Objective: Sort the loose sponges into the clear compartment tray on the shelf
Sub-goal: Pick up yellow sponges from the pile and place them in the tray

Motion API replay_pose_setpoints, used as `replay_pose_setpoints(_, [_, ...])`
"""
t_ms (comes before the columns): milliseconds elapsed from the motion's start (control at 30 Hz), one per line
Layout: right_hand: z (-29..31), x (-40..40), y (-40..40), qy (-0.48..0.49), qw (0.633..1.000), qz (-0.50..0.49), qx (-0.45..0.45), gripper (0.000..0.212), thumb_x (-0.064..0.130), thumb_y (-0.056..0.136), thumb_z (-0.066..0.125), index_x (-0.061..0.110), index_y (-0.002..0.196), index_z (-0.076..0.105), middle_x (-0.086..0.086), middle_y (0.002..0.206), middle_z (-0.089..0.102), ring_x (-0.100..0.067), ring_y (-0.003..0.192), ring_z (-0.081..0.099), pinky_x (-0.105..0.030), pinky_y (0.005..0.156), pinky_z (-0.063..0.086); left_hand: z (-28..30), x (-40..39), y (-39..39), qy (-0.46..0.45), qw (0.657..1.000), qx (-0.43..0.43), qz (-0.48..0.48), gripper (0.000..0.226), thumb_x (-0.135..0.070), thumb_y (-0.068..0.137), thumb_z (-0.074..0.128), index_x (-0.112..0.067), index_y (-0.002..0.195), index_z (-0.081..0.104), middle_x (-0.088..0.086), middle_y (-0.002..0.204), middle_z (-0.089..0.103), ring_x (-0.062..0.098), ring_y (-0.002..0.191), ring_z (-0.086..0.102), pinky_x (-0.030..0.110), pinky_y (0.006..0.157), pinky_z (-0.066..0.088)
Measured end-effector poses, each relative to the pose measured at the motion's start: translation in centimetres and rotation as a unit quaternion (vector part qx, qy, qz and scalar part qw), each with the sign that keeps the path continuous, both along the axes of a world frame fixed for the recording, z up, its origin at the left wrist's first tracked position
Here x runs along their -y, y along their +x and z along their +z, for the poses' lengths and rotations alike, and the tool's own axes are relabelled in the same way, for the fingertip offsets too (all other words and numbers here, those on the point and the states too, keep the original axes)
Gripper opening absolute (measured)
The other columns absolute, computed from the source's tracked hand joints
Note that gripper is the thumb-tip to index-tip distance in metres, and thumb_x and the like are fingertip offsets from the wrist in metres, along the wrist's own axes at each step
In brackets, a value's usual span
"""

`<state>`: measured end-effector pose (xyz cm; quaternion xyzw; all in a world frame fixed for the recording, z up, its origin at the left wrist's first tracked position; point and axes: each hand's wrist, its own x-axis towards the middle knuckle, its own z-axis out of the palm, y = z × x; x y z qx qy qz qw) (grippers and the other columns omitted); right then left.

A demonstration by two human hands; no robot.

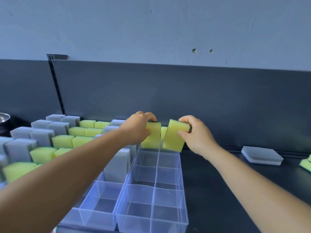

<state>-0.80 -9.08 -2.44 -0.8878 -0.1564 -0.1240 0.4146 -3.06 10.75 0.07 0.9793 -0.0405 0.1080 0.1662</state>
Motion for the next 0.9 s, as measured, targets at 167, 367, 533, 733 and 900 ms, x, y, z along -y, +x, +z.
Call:
replay_pose_setpoints(167, [-0.7, -1.3, 1.5, -0.038, 0.999, -0.018, -0.003, 0.034, 0.014, 0.089, 0.057, 0.025, 0.121, 0.053, 0.000, 0.120, 0.050, -0.015, 0.091, 0.049, -0.022, 0.069, 0.036, -0.9, -0.2, 1.6, 0.021, 0.999, -0.038, -0.008, 0.046, -0.009, 0.083, 0.056, -0.031, 0.123, 0.051, 0.003, 0.120, 0.051, 0.026, 0.102, 0.055, 0.040, 0.090, 0.049])
replay_pose_setpoints(367, [-1.9, -2.1, 2.5, -0.111, 0.993, -0.025, -0.008, 0.032, 0.014, 0.087, 0.060, 0.023, 0.117, 0.054, 0.001, 0.119, 0.048, -0.017, 0.087, 0.051, -0.024, 0.070, 0.040, -2.0, -0.6, 3.1, 0.121, 0.992, -0.029, -0.010, 0.041, -0.009, 0.083, 0.057, -0.020, 0.122, 0.051, 0.003, 0.121, 0.056, 0.024, 0.107, 0.053, 0.032, 0.078, 0.047])
replay_pose_setpoints(533, [-2.5, -2.9, 2.6, -0.201, 0.979, -0.023, -0.006, 0.033, 0.020, 0.086, 0.063, 0.021, 0.118, 0.055, 0.002, 0.122, 0.045, -0.023, 0.100, 0.054, -0.026, 0.076, 0.040, -2.3, 0.0, 3.7, 0.226, 0.974, -0.025, -0.014, 0.033, -0.011, 0.083, 0.063, -0.014, 0.114, 0.054, 0.005, 0.117, 0.056, 0.024, 0.111, 0.050, 0.036, 0.078, 0.047])
replay_pose_setpoints(733, [-2.6, -2.8, 2.4, -0.234, 0.972, -0.025, -0.010, 0.046, 0.027, 0.085, 0.065, 0.023, 0.129, 0.051, 0.000, 0.126, 0.042, -0.023, 0.110, 0.050, -0.027, 0.081, 0.038, -2.5, 0.2, 4.1, 0.260, 0.965, -0.030, -0.022, 0.046, -0.031, 0.080, 0.072, -0.016, 0.120, 0.054, 0.002, 0.123, 0.056, 0.023, 0.118, 0.046, 0.034, 0.083, 0.044])
replay_pose_setpoints(900, [-1.5, -1.6, 1.0, -0.245, 0.969, -0.012, 0.008, 0.064, 0.037, 0.084, 0.065, 0.024, 0.140, 0.037, 0.006, 0.142, 0.035, -0.018, 0.129, 0.035, -0.031, 0.094, 0.037, -1.5, 0.8, 3.3, 0.245, 0.969, -0.012, -0.037, 0.058, -0.042, 0.081, 0.070, -0.016, 0.128, 0.049, 0.003, 0.127, 0.052, 0.022, 0.120, 0.046, 0.029, 0.079, 0.035])
